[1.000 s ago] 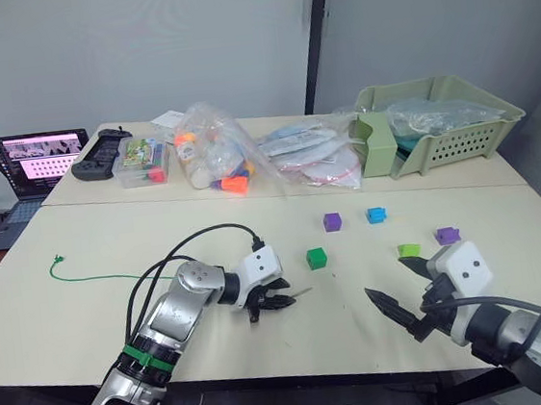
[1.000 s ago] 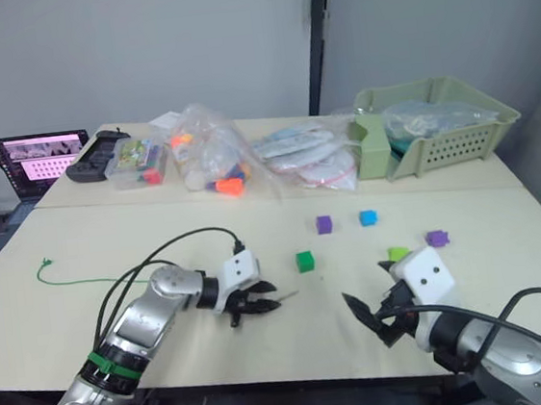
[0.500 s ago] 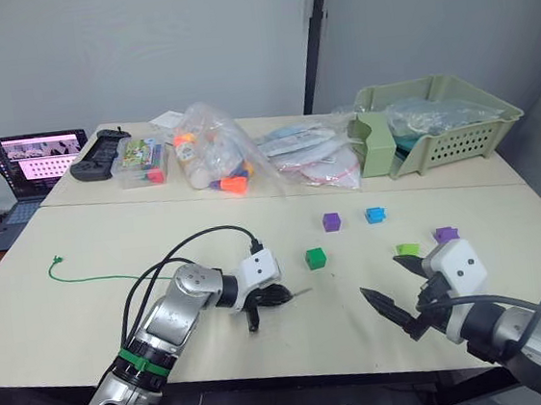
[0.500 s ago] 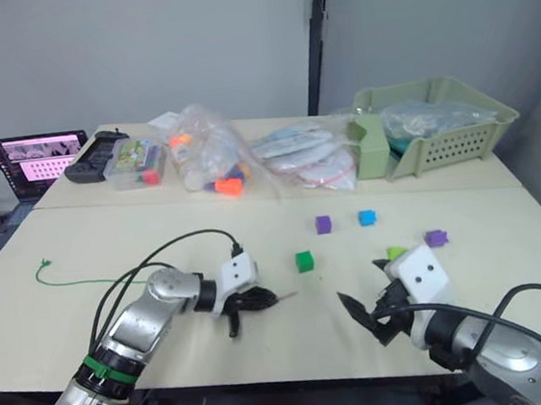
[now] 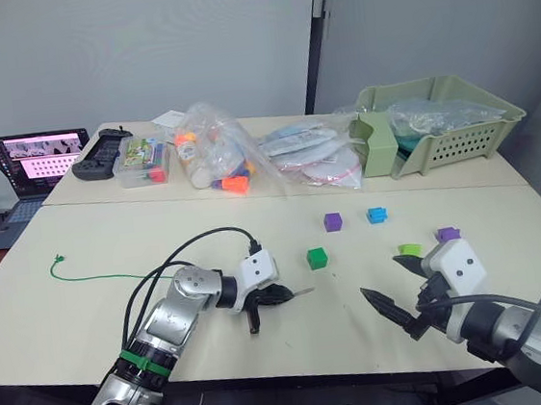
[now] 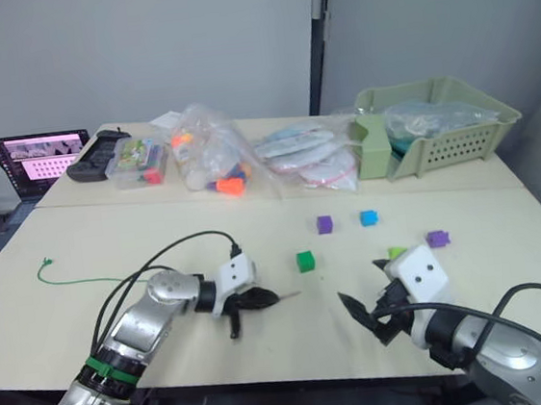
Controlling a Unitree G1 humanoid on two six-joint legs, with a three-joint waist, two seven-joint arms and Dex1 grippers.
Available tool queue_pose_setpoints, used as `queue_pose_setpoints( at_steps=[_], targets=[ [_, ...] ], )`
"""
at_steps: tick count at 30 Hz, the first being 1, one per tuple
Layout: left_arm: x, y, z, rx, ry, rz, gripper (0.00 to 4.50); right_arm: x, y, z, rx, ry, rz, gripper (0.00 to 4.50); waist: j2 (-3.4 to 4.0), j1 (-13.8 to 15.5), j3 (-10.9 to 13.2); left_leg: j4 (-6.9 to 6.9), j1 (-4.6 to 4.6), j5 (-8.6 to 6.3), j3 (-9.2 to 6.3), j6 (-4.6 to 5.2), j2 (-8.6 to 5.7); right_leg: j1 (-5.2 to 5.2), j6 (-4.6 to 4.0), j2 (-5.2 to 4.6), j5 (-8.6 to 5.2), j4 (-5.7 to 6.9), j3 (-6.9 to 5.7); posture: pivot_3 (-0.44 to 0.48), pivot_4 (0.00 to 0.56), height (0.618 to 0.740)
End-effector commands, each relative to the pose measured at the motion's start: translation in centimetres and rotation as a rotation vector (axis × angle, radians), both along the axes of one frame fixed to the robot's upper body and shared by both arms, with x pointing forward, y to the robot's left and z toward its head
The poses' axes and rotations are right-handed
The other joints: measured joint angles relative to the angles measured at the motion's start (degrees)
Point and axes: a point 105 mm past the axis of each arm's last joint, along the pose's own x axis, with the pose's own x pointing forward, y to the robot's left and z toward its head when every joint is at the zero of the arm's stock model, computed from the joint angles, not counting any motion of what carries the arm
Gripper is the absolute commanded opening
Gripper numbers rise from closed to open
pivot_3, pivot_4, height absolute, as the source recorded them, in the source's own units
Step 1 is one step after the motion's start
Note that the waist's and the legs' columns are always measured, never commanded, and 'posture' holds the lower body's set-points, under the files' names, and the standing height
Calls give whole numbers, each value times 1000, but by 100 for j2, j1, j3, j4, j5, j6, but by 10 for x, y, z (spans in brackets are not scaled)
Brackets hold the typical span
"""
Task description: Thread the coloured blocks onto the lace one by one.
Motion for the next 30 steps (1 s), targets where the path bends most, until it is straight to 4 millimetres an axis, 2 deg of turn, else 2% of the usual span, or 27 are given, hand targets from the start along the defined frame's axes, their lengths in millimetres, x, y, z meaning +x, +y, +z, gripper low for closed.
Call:
queue_pose_setpoints(
  at_steps=[1, 6, 10, 14, 19, 25, 30],
  targets=[
    [2, -4, 33, -117, -36, -80, 11, 0, 1, 7, 3, -32, 8, 4500, -1, 1, 1, 0, 0, 0, 0, 0, 0, -1, 0, 0, 0, 0, 0, 0, 150, 732],
    [5, 2, 45, -128, -53, -135, 11, -1, 1, 9, 19, -33, 9, 4500, 0, -6, 1, 0, -1, 0, 0, 0, 0, -1, 0, 0, 0, 0, 0, 0, 150, 732],
    [2, 3, 63, -177, -80, -257, 11, -3, -4, 8, 47, -29, -21, 4500, -1, -2, 1, -1, -2, 0, 0, 0, 0, -2, 0, 2, 0, -1, -1, 0, 150, 732],
    [8, 8, 69, -191, -74, -271, 11, -6, -11, 4, 101, -17, -89, 4500, -1, -1, 1, 1, -4, 0, 0, 0, 0, -1, 0, 1, 0, -3, -2, 0, 150, 732],
    [14, 12, 65, -145, -81, -285, 11, -12, -26, -3, 141, -21, -228, 4500, 0, -3, 2, -1, -4, 0, -2, 0, 0, -1, 0, 1, 0, -3, -4, 0, 150, 732],
    [11, 14, 57, -95, -65, -306, 11, -10, -59, -11, 126, -77, -437, 4500, 0, -12, 2, -1, -4, 0, -1, 0, 0, -2, 1, 2, 0, -2, -4, 0, 150, 732],
    [8, 15, 55, -89, -55, -306, 11, -5, -84, -16, 143, -107, -531, 4500, 2, -12, 3, -1, -4, 0, -1, 0, 0, -3, 0, 2, 0, -2, -3, 0, 150, 732]
  ],
)
